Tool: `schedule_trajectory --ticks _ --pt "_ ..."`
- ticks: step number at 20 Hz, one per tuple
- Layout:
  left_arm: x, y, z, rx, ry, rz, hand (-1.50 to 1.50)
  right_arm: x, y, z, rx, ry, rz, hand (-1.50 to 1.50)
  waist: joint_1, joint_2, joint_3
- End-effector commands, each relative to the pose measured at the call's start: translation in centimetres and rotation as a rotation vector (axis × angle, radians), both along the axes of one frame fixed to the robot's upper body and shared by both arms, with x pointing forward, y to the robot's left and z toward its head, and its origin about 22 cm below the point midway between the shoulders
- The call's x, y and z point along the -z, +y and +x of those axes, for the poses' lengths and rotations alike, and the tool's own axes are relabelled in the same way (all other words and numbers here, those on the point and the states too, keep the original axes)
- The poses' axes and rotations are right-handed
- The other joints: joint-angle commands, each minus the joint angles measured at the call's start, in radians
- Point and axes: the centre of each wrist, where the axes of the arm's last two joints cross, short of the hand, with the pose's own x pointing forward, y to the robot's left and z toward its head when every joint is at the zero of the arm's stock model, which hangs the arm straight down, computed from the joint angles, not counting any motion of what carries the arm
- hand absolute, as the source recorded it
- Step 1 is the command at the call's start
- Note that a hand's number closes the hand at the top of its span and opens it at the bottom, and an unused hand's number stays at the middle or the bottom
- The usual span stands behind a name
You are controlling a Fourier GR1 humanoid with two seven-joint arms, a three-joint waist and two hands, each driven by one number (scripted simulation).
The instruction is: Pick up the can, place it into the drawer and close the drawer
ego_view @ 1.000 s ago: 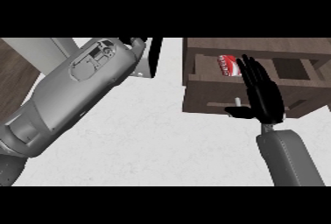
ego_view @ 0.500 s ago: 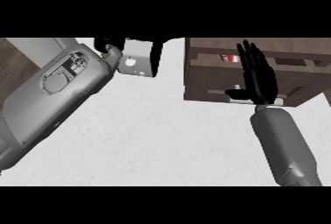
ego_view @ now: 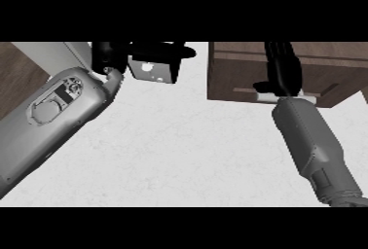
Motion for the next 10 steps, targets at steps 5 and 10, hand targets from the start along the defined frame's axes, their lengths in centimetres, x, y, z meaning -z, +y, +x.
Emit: schedule_trajectory --ticks 5,10 --pt "1.9 2.4 -1.9 0.011 0.0 0.01 -1.5 -2.7 1.5 2.5 0.013 0.005 0.007 -1.5 0.022 0.013 0.006" --pt "2.2 2.1 -2.3 0.018 0.006 0.001 -1.5 -2.5 1.6 2.6 0.002 -0.011 0.027 -1.5 0.015 0.018 0.008"
